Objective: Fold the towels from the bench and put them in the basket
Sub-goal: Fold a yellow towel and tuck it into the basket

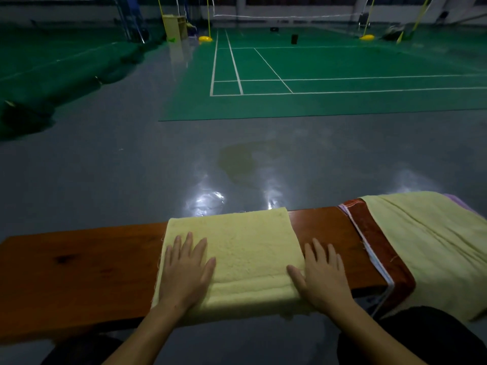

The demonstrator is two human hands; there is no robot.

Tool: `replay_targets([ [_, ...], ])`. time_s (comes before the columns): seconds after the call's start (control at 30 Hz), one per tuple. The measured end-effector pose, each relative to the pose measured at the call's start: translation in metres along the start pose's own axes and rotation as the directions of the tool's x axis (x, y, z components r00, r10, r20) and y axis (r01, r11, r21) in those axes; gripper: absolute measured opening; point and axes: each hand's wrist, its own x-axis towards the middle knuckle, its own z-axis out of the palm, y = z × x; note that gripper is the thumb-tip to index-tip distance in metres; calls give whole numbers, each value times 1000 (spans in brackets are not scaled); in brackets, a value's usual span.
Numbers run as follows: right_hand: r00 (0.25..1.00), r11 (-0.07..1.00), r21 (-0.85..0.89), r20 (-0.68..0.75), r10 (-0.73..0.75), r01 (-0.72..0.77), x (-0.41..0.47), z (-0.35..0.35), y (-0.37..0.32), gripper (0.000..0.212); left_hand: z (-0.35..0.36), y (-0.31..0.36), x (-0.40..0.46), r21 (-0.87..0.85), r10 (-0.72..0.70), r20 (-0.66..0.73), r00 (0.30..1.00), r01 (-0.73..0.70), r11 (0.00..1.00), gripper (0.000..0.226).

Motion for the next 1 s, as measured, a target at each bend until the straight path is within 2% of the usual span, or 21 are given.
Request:
replay_targets([
  [0.13,992,986,137,-72,105,-94,-7,-6,-1,43,0,14,7,-118,121,-271,955,-157,980,31],
  [0.23,985,977,184,-112,133,-111,0,-5,-8,29,-3,45,10,-242,222,-308,925,-302,922,21],
  [0.3,977,979,178,-168,129,-99,5,-7,-16,29,-3,65,12,-303,286,-303,909,-377,875,19],
  [0.37,967,976,208,-231,110,-61,10,-12,-22,30,-4,83,14,-372,308,-273,911,-395,840,21],
  [0.4,965,959,280,-239,106,-36,12,-14,-23,28,-4,91,17,-409,306,-255,917,-389,826,21],
  [0.5,980,829,559,-175,97,18,16,-22,-27,18,-6,111,29,-540,308,-178,935,-354,763,18],
  [0.6,983,680,723,-182,21,119,16,-28,-31,18,-11,123,40,-656,354,-79,932,-316,685,25],
  [0.7,978,608,769,-200,-67,199,12,-33,-34,31,-18,124,51,-687,451,42,892,-302,661,46],
  [0.77,977,573,791,-185,-109,214,9,-34,-34,39,-24,124,55,-743,497,128,858,-249,622,52],
  [0.87,973,527,819,-173,-155,229,2,-35,-36,41,-29,125,57,-815,519,224,825,-134,564,41],
  [1.0,958,469,846,-155,-240,254,-5,-41,-37,37,-34,120,60,-769,519,227,824,-175,615,21],
])
